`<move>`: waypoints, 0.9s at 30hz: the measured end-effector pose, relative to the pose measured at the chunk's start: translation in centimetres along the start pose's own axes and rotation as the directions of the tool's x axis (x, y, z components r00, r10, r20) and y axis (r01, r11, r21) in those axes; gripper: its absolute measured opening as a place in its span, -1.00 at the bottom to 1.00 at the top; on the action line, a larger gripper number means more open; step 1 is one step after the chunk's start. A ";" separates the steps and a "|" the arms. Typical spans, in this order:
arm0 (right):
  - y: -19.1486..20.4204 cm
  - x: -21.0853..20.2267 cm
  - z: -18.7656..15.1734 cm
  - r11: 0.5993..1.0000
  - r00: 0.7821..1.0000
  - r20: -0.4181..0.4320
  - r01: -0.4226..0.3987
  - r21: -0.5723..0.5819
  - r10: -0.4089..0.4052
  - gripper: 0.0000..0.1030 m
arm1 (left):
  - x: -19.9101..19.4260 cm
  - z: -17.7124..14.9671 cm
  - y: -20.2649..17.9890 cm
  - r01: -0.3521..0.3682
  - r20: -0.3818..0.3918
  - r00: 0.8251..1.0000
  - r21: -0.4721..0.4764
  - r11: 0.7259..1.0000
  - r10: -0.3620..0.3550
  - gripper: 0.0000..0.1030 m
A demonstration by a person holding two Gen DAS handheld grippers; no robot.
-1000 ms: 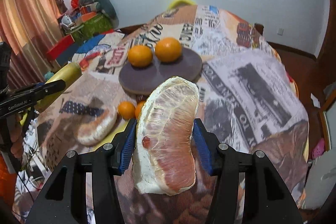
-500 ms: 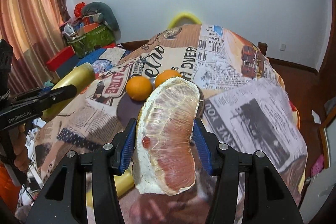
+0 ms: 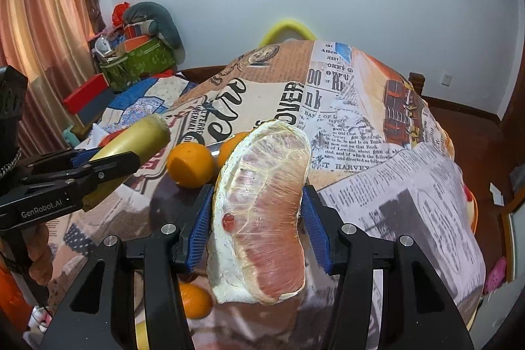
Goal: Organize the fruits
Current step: 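Place the yellow cylinder on the plate with the left tool while the right tool places the pomelo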
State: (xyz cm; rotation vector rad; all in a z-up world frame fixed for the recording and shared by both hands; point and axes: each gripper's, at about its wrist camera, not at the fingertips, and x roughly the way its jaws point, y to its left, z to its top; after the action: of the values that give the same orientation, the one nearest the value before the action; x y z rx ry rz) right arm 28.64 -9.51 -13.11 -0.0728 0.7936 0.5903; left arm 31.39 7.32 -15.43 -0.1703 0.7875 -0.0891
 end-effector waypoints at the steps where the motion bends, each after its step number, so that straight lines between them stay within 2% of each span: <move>1: -0.1 0.4 0.0 1.000 1.000 -0.004 -0.002 -0.001 0.002 -0.04 | 0.4 0.1 -0.1 0.003 -0.004 1.000 0.003 1.000 -0.003 -0.26; 18: -1.5 5.8 0.1 0.999 0.994 -0.105 -0.012 -0.041 0.008 -0.04 | 6.7 1.0 -0.7 0.014 -0.078 0.997 0.034 0.999 -0.011 -0.26; 22: -1.5 6.2 0.1 0.999 0.993 -0.119 -0.027 -0.045 0.022 -0.04 | 6.4 1.4 -1.0 0.054 -0.056 0.997 0.039 0.998 -0.052 -0.31; 27: -1.3 6.8 -0.1 0.998 0.991 -0.131 -0.032 -0.051 0.025 -0.03 | 6.2 1.9 -1.3 0.039 -0.036 0.999 0.057 0.998 -0.037 -0.31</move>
State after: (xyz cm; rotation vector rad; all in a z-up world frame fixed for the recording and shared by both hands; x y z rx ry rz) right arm 32.98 -7.39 -18.08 -0.1498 0.9068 0.6389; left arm 37.04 5.38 -18.19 -0.1297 0.8159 -0.1510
